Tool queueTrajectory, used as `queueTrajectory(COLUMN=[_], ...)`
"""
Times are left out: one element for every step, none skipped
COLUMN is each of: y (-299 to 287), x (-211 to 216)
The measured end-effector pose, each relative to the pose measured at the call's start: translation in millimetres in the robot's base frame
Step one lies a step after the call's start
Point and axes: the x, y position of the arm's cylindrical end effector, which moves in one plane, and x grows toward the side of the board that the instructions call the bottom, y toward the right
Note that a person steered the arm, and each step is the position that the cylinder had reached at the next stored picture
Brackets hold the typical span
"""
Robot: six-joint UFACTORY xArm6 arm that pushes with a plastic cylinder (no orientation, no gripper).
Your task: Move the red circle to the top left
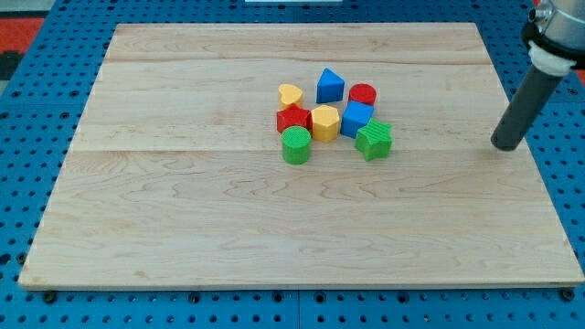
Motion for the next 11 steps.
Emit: queueTrajectory(y=[-10, -48, -101, -159, -216, -274, -328, -358, -395, -446, -460], x=[-36, -48, -48, -56, -75, -94, -114, -120, -151, -182, -182])
